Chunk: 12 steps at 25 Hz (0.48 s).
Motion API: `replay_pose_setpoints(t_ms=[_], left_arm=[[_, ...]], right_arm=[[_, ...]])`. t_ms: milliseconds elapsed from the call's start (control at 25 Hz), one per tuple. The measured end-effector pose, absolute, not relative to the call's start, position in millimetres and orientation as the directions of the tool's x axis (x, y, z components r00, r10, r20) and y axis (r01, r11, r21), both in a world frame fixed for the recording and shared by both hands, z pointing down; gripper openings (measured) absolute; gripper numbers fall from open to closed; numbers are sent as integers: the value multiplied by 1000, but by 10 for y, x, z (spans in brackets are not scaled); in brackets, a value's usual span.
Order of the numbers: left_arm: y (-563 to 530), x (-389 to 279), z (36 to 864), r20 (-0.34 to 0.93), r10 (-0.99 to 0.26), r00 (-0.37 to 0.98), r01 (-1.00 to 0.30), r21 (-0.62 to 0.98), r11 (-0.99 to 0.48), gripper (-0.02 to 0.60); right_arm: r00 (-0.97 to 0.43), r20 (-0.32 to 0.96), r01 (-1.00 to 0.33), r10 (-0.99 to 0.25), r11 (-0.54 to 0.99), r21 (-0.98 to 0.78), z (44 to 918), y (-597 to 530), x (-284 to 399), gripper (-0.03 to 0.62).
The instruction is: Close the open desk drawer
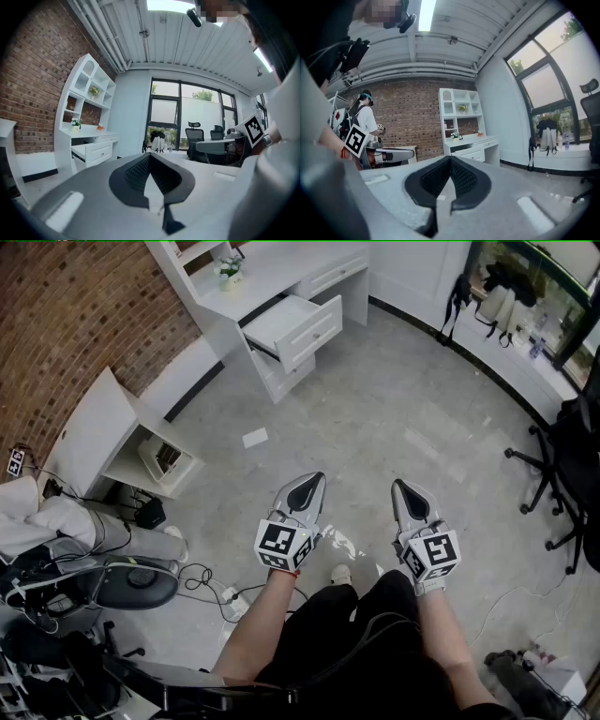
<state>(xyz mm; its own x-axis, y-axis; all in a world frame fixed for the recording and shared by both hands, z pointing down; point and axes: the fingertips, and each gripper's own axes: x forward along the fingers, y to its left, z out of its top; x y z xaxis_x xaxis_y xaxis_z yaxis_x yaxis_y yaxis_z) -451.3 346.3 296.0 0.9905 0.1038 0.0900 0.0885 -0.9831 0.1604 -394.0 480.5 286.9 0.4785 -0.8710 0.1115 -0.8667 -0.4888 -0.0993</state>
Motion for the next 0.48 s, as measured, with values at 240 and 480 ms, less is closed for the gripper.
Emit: replay_pose_setpoints(t_ms=[240,480], left_arm=[[3352,-4385,3000,93,94,991,75,186,-980,2],[3282,-4268,3026,93,83,992,64,198,-978,3]], right_arm=[[468,110,-872,-877,-479,-103,2884,4673,-3808,-2],[457,84,-878,-886,-464,-120,2857,4567,-3632,0]])
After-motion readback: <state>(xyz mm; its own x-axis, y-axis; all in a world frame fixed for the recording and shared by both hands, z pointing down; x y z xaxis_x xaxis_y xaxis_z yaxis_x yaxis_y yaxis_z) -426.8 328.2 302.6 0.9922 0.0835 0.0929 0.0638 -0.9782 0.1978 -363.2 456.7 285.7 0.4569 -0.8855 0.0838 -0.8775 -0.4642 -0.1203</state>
